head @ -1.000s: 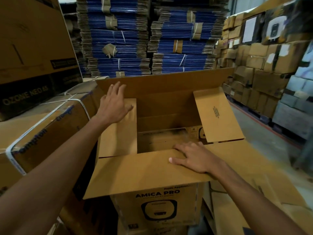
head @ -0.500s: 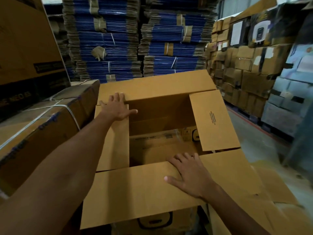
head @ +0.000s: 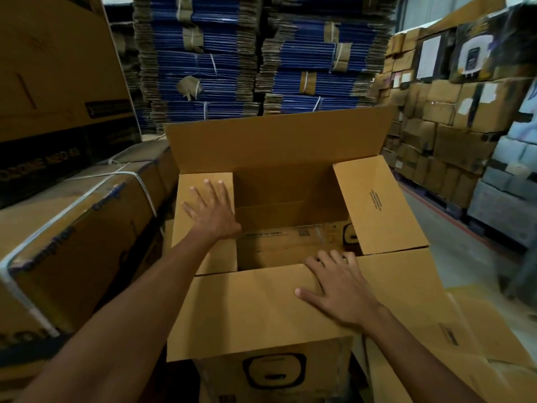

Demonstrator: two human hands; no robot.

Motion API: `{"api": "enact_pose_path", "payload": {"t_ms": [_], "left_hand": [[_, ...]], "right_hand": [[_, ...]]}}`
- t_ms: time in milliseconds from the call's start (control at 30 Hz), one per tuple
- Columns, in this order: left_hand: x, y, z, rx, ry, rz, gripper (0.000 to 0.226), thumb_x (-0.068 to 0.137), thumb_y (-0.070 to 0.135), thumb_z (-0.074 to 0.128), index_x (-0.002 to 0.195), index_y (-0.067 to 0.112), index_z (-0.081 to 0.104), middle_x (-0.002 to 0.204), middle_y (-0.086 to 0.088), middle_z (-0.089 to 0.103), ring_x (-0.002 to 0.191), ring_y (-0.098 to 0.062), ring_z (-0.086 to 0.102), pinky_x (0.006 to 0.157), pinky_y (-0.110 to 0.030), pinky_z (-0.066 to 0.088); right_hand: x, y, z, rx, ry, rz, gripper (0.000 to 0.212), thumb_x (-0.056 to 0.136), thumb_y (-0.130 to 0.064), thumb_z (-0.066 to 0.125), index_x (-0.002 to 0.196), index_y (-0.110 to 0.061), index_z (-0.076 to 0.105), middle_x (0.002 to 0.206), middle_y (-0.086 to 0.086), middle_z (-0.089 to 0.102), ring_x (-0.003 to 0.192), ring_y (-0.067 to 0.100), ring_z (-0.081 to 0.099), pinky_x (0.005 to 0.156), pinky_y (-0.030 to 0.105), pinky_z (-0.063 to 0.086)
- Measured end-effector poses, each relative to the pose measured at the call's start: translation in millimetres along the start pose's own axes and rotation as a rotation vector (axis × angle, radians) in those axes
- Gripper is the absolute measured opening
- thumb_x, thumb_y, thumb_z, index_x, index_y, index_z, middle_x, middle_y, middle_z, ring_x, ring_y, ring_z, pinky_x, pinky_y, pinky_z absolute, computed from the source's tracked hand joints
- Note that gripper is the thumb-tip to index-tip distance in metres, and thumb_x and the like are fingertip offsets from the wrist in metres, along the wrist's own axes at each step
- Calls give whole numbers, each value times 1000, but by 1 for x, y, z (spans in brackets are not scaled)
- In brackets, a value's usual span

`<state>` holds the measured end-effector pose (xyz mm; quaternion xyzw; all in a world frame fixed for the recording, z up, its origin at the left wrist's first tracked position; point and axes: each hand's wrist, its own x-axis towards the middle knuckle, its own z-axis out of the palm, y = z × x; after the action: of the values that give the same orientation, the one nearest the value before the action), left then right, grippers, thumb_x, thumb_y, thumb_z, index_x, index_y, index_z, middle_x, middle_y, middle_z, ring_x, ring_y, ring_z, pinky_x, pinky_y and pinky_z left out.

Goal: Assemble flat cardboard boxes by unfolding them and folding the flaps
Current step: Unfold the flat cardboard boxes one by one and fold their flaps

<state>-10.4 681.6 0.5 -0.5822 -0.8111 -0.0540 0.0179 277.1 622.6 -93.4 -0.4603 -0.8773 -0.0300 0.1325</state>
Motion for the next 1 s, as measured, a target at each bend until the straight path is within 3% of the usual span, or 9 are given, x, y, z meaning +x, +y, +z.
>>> {"api": "enact_pose_path", "payload": {"t_ms": [133,233,333,467,567,633,700,800,1000], "left_hand": [[-29,-8,4,-90,68,33,110,91,58,59,161,17,-16,167,-17,-19,150,-52,-14,119,-69,0],[-39,-9,-19,-249,113,66,90,92,47,61,160,21,7,167,-16,12,147,-55,16,115,-69,22],[-54,-19,-49,-508,216,64,54,95,27,56,144,20,34,126,-10,52,108,-33,59,87,-49,53],[-70,-48,-79,-642,231,-8,53,101,13,52,151,21,35,107,-5,62,78,-19,66,56,-26,50],[-99,-63,-72,-688,142,-2,54,103,14,53,152,25,35,99,6,61,78,-11,63,57,-22,46],[-121,-74,-57,-732,113,-7,57,102,19,55,154,29,34,120,2,65,85,-9,63,61,-23,47],[-141,-77,-43,-808,141,-31,62,102,19,57,157,30,31,143,-2,57,104,-15,65,77,-32,56],[-162,-72,-28,-860,275,-90,57,104,18,55,157,26,35,149,-4,54,129,-26,57,104,-47,49],[-152,-75,-3,-843,288,-113,52,107,37,45,155,18,38,141,-10,58,112,-25,62,87,-36,53]], "right_hand": [[4,2,3,-42,-2,2,75,89,-84,18,138,-34,43,122,-8,47,111,15,40,106,44,30],[6,2,1,-42,-11,7,83,84,-88,10,137,-35,43,124,-8,49,114,16,42,108,45,29],[7,4,-1,-49,-29,19,83,83,-90,8,136,-36,41,122,-10,49,114,14,42,107,43,28],[13,2,-4,-28,-75,56,88,83,-90,12,140,-33,44,126,-8,52,117,15,43,104,42,29],[22,0,-15,75,-98,144,77,91,-80,17,136,-29,55,129,-3,60,119,18,48,104,44,29],[29,-4,-26,133,-125,207,73,94,-74,16,123,-27,64,119,1,67,116,21,56,107,47,30],[34,-3,-33,155,-170,269,73,97,-73,20,123,-24,66,115,3,69,113,23,61,110,49,35],[42,6,-41,129,-235,374,72,100,-70,24,127,-18,66,127,8,66,117,26,61,107,47,44],[59,18,-64,129,-317,510,35,103,-34,52,105,-4,69,121,17,65,108,31,64,83,34,48]]}}
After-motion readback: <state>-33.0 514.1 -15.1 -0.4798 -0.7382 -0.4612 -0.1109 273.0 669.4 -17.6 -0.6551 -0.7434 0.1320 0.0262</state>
